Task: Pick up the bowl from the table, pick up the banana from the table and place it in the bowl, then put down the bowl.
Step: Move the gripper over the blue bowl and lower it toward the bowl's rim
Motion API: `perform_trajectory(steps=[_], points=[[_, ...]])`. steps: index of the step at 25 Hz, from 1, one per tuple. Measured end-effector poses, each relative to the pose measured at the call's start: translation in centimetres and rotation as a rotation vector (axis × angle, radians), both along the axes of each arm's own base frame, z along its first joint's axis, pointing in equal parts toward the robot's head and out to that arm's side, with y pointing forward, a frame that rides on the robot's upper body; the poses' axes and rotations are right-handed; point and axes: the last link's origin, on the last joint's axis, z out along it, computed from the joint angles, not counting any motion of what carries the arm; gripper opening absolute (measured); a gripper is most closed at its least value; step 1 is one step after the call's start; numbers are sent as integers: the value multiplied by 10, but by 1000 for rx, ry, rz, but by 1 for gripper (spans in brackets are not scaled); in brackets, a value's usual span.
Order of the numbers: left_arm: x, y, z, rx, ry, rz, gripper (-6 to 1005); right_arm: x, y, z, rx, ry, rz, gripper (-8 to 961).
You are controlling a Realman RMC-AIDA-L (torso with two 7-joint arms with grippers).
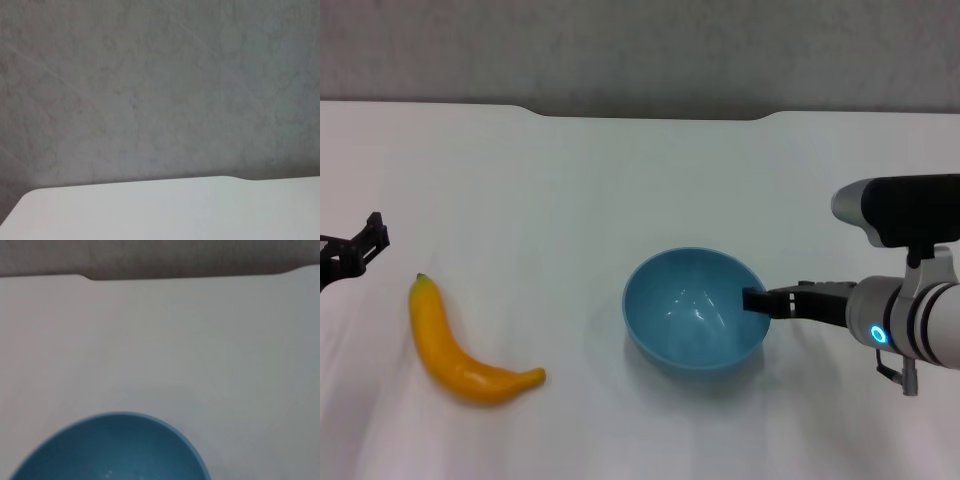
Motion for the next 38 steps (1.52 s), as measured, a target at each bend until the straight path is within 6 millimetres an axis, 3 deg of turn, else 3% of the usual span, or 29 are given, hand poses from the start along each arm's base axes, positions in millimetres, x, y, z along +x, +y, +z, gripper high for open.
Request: perform_trajectory(steps=[12, 17, 23, 38], points=[[1, -1, -3, -12, 12, -4, 890, 10, -1, -11, -14, -20, 5, 835], [1, -1, -4, -12, 12, -4, 891, 12, 0, -15, -17, -20, 3, 717], [0, -1, -3, -12, 12, -2, 891, 11, -2, -16, -12, 1, 7, 728], [0, -3, -4, -17, 22, -4, 890, 14, -7, -17, -15, -19, 52, 401]])
